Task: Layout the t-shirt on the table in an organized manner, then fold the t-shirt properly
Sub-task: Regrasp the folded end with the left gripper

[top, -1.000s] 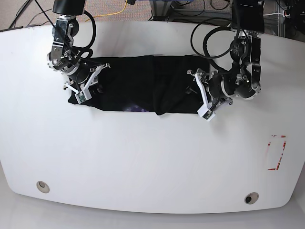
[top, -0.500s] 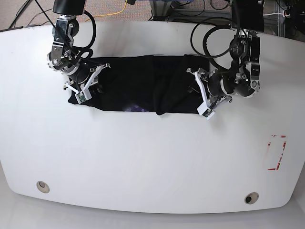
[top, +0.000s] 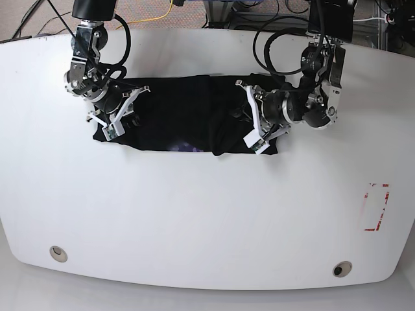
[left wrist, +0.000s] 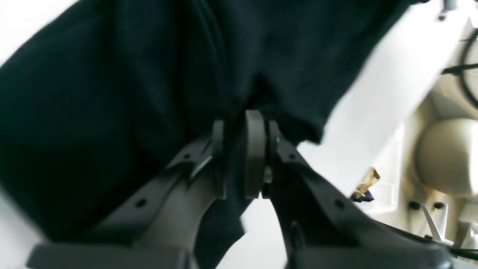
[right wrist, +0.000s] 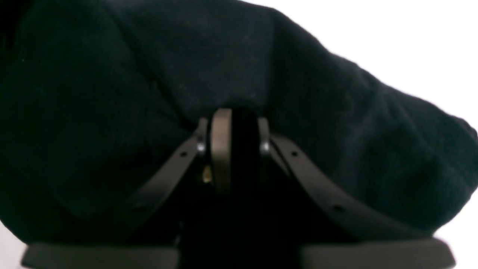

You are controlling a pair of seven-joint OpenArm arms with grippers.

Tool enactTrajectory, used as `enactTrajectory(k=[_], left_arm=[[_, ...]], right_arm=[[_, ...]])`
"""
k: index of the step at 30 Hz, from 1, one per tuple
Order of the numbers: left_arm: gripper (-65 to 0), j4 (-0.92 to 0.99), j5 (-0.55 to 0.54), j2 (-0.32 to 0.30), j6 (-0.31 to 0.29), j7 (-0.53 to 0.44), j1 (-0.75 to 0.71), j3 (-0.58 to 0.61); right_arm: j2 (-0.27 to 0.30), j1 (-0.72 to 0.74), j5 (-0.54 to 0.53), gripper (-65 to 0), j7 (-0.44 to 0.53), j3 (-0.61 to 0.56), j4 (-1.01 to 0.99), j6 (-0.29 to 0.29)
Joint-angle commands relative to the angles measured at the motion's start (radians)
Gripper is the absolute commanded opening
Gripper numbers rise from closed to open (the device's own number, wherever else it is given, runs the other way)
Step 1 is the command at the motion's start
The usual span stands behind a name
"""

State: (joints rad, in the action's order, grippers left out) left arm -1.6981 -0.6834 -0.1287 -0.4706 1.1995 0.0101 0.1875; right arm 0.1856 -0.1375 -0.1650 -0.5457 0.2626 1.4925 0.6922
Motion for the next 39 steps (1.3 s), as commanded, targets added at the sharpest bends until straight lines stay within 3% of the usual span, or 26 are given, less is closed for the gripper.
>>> enactTrajectory(k=[1,11,16,25,39], left_arm=[[-59.7,-0.023,-0.028,0.024,0.0,-0.016,0.014,0.02],[-59.4,-0.023,-0.022,0.122,-0.001,-0.016,0.035,0.085],[-55.7,-0.023,-0.002,0.13,-0.001,-0.016,0.041,0.043],[-32.8,-0.061,0.1,0.048,0.008,-0.019,0.06,-0.033],[-31.0,-0.058,0.244,0.022,0.006,-0.017,0.058,-0.078]], right_arm=[[0.005,-0.006,0.025,-56.9,-0.044,-0.001,0.004,0.006],[0.005,-0.006,0.025,-56.9,-0.044,0.0,0.004,0.006],[0.005,-0.006,0.025,-56.9,-0.044,0.0,0.004,0.006],[0.007,-0.006,0.025,-56.9,-0.044,0.002,0.003,0.006],[0.007,-0.001,0.025,-56.9,-0.044,-0.003,0.003,0.006]])
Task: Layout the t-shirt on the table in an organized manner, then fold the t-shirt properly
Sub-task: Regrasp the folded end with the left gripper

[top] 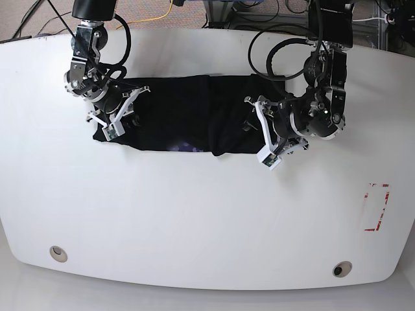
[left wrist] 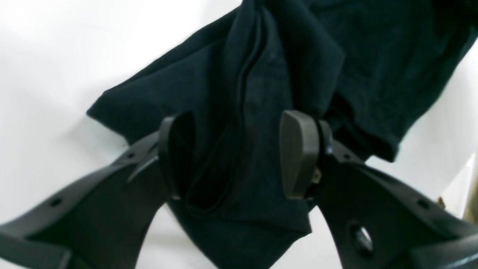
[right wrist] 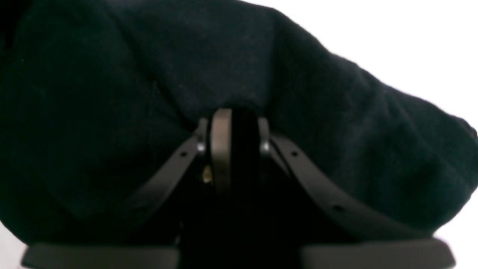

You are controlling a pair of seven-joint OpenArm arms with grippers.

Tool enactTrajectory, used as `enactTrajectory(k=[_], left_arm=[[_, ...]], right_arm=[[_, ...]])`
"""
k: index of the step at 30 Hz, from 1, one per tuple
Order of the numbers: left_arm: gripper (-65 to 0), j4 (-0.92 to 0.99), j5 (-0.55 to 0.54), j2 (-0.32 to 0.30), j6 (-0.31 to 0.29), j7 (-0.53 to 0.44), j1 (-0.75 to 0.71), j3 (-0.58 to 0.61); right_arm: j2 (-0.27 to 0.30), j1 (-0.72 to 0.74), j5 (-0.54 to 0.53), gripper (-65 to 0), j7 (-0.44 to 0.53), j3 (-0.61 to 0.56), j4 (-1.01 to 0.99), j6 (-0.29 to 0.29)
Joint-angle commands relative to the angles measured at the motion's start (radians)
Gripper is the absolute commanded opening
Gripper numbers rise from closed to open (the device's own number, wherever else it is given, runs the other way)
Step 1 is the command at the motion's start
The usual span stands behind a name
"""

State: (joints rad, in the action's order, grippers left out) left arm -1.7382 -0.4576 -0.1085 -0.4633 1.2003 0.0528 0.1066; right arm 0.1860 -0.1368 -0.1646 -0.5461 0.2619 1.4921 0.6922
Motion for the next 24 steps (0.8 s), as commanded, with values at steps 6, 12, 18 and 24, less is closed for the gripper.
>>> enactTrajectory(k=[6,12,18,24], left_arm=[[-31.1,-0.013,0.044,0.002,-0.004,-0.018,0.011,0.006],[-31.1,0.039,0.044,0.002,-0.004,-0.018,0.011,0.006],[-31.5,0.05,0.044,0.002,-0.005,-0.018,0.011,0.006],[-49.4,0.051,0.044,0.002,-0.005,-0.018,0.009,0.006]], right_arm=[[0.007,-0.002,0.024,-56.9,-0.044,-0.002,0.003,0.006],[0.007,-0.002,0.024,-56.9,-0.044,-0.002,0.003,0.006],[0.007,-0.001,0.024,-56.9,-0.044,-0.002,0.003,0.006],[0.007,-0.001,0.024,-56.9,-0.044,0.0,0.003,0.006]])
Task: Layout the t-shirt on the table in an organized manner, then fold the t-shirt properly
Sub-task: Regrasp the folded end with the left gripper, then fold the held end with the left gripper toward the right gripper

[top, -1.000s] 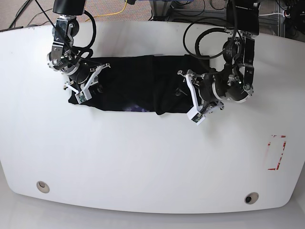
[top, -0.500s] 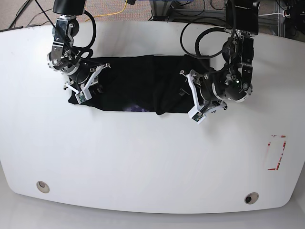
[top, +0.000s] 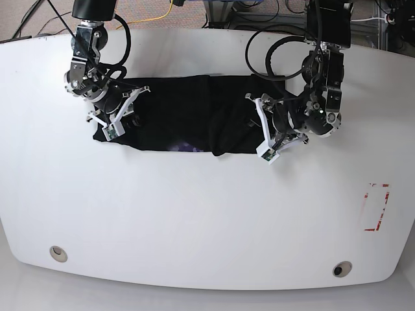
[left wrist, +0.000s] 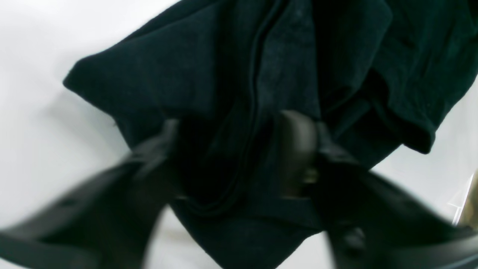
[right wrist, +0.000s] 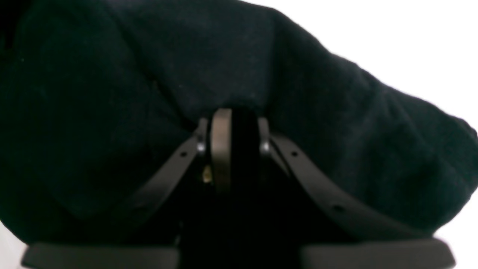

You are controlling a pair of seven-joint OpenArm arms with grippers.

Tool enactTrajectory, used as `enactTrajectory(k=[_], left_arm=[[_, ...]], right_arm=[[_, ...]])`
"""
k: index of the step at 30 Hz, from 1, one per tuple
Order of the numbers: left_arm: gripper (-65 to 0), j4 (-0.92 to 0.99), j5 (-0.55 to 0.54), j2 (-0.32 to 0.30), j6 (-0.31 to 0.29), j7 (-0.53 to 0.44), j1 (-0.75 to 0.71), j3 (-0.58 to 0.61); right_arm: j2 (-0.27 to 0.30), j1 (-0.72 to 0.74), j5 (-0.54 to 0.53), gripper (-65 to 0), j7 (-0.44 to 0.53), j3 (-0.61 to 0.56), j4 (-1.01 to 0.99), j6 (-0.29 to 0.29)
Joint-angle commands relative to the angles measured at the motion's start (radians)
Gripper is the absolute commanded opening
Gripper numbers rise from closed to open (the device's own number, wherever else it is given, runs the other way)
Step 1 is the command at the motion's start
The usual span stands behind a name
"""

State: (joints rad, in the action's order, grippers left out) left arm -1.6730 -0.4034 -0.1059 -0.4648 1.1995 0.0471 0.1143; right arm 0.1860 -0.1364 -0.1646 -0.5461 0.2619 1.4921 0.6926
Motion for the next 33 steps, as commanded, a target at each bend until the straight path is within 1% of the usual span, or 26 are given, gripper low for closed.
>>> enactTrajectory(k=[1,2,4,11,18,20,24,26,28,33], left_arm=[[-54.9,-0.014,-0.01,-0.001,-0.004,-0.017,0.015,-0.001],[-60.1,-0.014,-0.01,-0.001,-0.004,-0.017,0.015,-0.001],[-65.0,-0.014,-0.01,-0.001,-0.004,-0.019,0.015,-0.001],[-65.0,-0.025,-0.018,-0.001,-0.005,-0.019,0.015,-0.001],[-65.0,-0.137,-0.018,-0.001,-0.009,-0.017,-0.029,0.005],[-65.0,-0.164,-0.018,-0.001,-0.03,-0.016,-0.037,0.018],[-65.0,-0.184,-0.018,0.004,-0.105,-0.016,-0.051,0.054],[-65.0,-0.184,-0.018,0.005,-0.131,-0.016,-0.057,0.078],[-65.0,-0.184,-0.018,0.01,-0.148,-0.016,-0.059,0.103],[-65.0,-0.183,-0.018,0.051,-0.174,-0.017,-0.059,0.163]], right_arm=[[0.007,-0.001,0.024,-56.9,-0.044,0.0,0.003,0.006],[0.007,-0.001,0.024,-56.9,-0.044,0.0,0.003,0.006],[0.007,-0.001,0.024,-56.9,-0.044,0.0,0.003,0.006],[0.007,-0.001,0.024,-56.9,-0.044,0.001,0.003,0.006],[0.007,-0.002,0.024,-56.9,-0.044,0.003,0.005,0.006],[0.007,-0.002,0.024,-56.9,-0.044,0.003,0.005,0.006],[0.007,-0.002,0.024,-56.9,-0.044,0.003,0.005,0.006],[0.007,-0.002,0.024,-56.9,-0.044,0.003,0.005,0.006],[0.007,-0.002,0.024,-56.9,-0.044,0.003,0.005,0.006],[0.008,-0.004,0.024,-56.9,-0.044,0.003,0.005,0.006]])
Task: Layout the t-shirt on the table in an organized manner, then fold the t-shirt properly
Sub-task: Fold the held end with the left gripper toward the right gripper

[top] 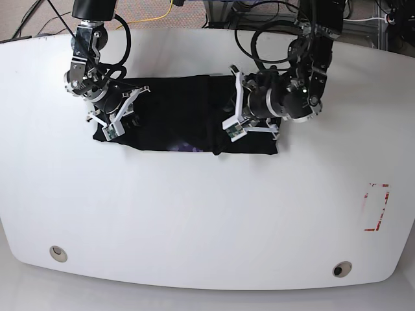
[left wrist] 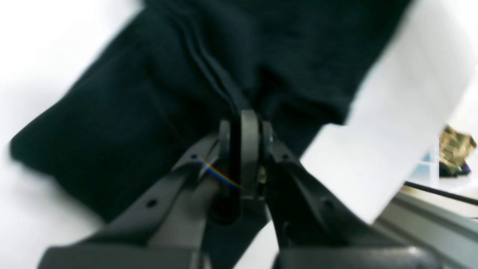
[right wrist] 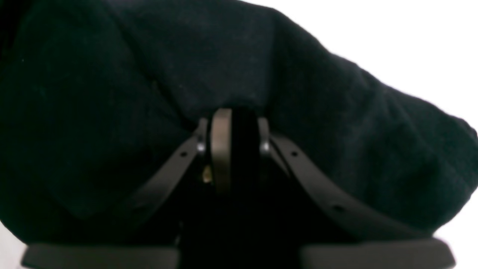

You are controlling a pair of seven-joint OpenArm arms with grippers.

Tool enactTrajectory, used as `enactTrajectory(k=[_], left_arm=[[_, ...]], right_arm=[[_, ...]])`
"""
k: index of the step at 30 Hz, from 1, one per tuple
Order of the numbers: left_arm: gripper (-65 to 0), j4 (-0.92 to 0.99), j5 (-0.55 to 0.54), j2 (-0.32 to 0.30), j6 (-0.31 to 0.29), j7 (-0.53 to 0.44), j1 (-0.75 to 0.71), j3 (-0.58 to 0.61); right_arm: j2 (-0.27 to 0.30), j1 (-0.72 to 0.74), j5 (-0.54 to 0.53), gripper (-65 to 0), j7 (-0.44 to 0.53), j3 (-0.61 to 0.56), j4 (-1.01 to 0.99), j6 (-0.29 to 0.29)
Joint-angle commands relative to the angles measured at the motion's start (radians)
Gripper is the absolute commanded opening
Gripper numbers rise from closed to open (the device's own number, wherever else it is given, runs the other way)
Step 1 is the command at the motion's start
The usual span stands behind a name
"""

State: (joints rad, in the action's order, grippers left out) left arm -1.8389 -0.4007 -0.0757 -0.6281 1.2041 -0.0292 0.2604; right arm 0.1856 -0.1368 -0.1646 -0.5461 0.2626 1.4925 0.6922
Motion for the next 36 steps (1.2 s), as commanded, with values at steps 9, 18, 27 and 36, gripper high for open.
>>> enactTrajectory(k=[9,18,27,36], left_arm=[[-65.0,0.017,-0.019,0.121,-0.011,-0.027,0.05,0.09],[-65.0,0.081,-0.019,0.178,-0.011,-0.027,0.073,0.113],[-43.3,0.067,-0.02,0.17,-0.011,-0.023,0.071,0.107],[-41.0,-0.015,-0.152,0.115,-0.011,-0.023,0.067,0.096]], right_arm=[[0.01,-0.007,0.024,-56.9,-0.044,0.002,0.004,0.006],[0.012,-0.007,0.024,-56.9,-0.044,0.002,0.004,0.006],[0.013,-0.005,0.024,-56.9,-0.044,0.002,0.004,0.006],[0.007,-0.005,0.024,-56.9,-0.044,-0.001,0.004,0.006]])
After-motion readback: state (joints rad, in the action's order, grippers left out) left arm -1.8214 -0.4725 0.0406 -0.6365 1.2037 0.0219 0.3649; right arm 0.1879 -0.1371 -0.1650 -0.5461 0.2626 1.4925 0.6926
